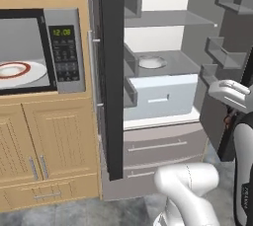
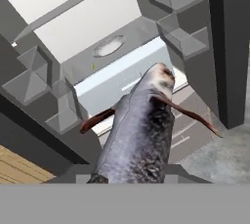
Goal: Transport the fish from the fridge to the microwave and turn on the microwave.
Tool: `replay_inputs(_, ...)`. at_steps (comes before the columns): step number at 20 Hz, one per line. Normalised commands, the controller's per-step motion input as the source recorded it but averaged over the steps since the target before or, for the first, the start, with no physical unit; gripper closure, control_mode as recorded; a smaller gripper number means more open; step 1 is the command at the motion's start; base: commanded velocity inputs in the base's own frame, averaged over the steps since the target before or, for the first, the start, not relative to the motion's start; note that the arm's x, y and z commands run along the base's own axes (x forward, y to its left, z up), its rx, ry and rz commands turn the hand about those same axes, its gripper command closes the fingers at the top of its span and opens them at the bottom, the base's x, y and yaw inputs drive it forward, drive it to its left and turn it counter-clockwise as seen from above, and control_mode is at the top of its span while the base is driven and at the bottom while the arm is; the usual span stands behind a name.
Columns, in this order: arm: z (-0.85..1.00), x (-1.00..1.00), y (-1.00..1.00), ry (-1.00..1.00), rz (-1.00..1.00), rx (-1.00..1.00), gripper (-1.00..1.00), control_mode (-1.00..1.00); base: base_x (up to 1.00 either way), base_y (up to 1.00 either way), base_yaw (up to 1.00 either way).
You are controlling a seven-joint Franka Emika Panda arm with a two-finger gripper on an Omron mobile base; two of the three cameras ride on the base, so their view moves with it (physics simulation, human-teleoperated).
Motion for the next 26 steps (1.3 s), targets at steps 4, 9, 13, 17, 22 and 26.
replay_inputs(4,0.00,0.00,0.00,0.00,0.00,0.00,1.00,1.00,-0.28,0.49,0.04)
replay_inputs(9,0.00,0.00,0.00,0.00,0.00,0.00,1.00,1.00,-0.10,0.55,0.01)
replay_inputs(13,0.00,0.00,0.00,0.00,0.00,0.00,1.00,1.00,-0.16,0.53,0.01)
replay_inputs(17,0.00,0.00,0.00,0.00,0.00,0.00,1.00,1.00,-0.18,0.49,0.00)
replay_inputs(22,0.00,0.00,0.00,0.00,0.00,0.00,1.00,1.00,-0.14,0.48,0.00)
replay_inputs(26,0.00,0.00,0.00,0.00,0.00,0.00,1.00,1.00,-0.07,0.51,0.00)
